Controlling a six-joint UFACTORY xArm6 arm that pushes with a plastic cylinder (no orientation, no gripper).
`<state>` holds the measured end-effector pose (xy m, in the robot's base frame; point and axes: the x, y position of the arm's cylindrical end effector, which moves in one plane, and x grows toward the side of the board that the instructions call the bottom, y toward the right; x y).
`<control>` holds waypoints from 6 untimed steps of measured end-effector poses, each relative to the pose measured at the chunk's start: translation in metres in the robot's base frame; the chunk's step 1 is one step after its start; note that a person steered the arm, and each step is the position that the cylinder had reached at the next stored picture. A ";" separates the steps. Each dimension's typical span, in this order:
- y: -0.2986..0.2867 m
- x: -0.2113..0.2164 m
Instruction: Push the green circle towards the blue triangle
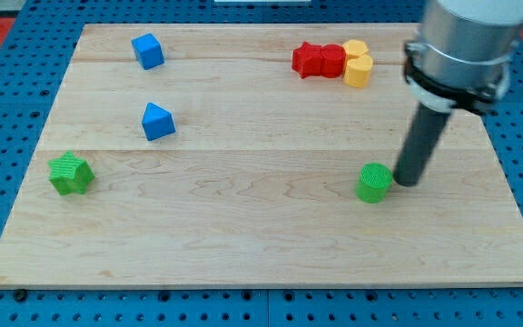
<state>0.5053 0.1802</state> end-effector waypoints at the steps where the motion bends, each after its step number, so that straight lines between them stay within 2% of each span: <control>1: -0.023 0.020; 2: -0.050 0.001; 3: -0.048 -0.020; 5: -0.117 -0.074; 6: -0.165 -0.074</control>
